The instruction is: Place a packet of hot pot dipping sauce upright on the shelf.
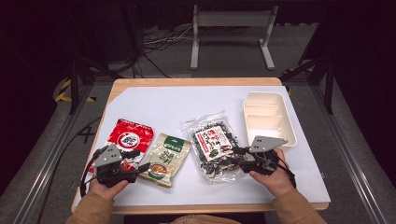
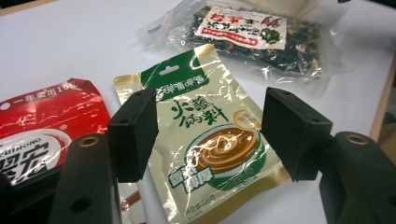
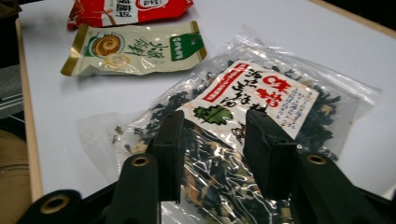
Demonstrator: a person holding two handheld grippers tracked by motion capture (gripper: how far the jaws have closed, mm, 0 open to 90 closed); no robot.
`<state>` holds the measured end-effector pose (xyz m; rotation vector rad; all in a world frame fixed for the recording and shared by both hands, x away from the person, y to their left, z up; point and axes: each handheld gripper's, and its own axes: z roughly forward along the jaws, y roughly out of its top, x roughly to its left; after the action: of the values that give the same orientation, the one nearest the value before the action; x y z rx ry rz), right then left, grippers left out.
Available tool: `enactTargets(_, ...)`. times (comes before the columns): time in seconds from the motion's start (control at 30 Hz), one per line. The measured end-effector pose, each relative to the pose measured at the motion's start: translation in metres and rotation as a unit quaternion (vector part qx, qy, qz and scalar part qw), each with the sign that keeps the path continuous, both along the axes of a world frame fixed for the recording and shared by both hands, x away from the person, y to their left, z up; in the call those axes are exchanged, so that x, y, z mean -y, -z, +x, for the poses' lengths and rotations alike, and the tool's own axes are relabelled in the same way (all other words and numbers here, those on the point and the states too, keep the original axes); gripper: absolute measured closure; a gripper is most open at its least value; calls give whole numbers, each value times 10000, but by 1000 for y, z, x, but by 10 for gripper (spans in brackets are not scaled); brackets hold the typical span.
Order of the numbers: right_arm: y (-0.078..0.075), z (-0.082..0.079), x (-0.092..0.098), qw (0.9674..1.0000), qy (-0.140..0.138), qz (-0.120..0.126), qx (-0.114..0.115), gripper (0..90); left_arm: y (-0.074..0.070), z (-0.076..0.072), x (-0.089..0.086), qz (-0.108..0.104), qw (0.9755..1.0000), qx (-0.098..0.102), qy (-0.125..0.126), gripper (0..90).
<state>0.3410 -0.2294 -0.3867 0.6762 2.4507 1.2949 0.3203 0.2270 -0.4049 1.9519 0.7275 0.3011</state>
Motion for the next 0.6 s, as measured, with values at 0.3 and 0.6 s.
enactTargets(0.3, -15, 3, -8, 9999, -83, 26, 104, 555, -3, -1, -4, 8, 10000, 59, 14, 365)
enactTargets(0.6, -20, 7, -13, 10000, 20, 69, 0, 520, -3, -2, -4, -12, 10000, 55, -14, 353)
